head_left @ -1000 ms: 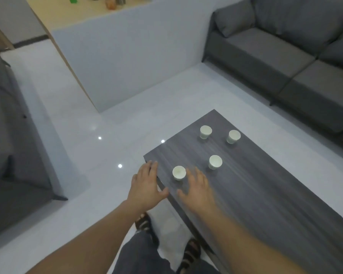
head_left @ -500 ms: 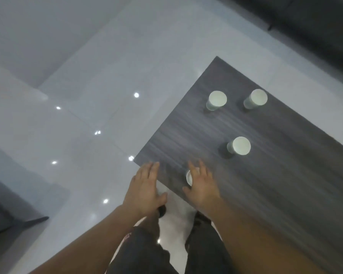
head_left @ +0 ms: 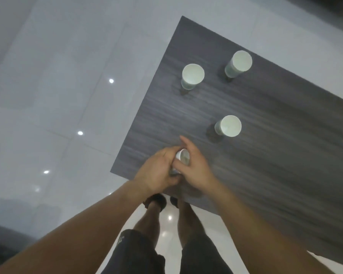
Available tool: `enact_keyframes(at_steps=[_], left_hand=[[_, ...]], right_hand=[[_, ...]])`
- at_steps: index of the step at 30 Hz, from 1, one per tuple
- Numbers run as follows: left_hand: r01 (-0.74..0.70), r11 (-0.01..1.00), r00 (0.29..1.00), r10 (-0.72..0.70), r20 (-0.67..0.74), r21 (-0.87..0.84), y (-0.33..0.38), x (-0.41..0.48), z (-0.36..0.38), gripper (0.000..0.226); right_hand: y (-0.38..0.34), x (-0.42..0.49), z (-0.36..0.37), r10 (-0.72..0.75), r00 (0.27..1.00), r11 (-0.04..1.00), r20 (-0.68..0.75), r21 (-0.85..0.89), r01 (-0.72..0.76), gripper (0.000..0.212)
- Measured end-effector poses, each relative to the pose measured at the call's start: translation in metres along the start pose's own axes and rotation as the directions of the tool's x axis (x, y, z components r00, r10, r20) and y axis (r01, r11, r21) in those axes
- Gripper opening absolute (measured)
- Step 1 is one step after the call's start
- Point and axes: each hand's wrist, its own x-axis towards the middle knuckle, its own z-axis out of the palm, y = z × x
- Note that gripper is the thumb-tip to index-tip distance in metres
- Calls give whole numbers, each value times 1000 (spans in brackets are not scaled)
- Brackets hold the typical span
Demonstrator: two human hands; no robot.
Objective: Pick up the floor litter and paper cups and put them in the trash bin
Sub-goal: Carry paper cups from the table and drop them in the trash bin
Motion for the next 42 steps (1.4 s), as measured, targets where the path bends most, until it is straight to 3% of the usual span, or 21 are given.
enact_keyframes(at_steps=[3,5,7,9,10,12,14,17,22,29,36,42], left_hand=[[-10,1000,1000,10,-23,-4,8,17,-5,70],[38,999,999,-39,-34,-22,11,24,-7,70],[98,995,994,-98,-42,-1,14,31,-7,76],[136,990,990,-134,-54,34,18,37,-5,83],[147,988,988,-144,-55,49,21,39,-3,86],[156,986,986,-152,-68,59,29,43,1,90],[160,985,983,-154,-100,65,39,45,3,91],[182,979,977,-169,-132,95,59,47,-9,89],[153,973,975,-121,-185,171,108,42,-49,73],[46,956,984,7,-179,289,182,24,-107,56],[-157,911,975,204,-85,381,242,-12,-132,88],[-383,817,919,385,87,431,292,-56,-95,80]], right_hand=[[-2,6,-26,-29,999,992,44,122,24,85],[0,11,-48,-68,996,984,-66,163,78,72],[7,24,-73,-136,936,990,-326,-72,119,68],[16,43,-99,-228,842,924,-489,-380,30,74],[21,52,-109,-222,845,881,-486,-471,-39,80],[30,68,-124,-111,920,798,-375,-586,-142,89],[39,75,-129,-10,971,768,-238,-624,-145,87],[39,63,-129,47,986,806,-162,-576,-134,75],[16,8,-140,74,967,886,-242,-429,-175,72],[-43,-73,-173,65,934,909,-352,-365,-201,69],[-84,-181,-166,18,840,916,-543,-327,-231,71],[-64,-277,-135,72,703,950,-708,-167,-265,71]])
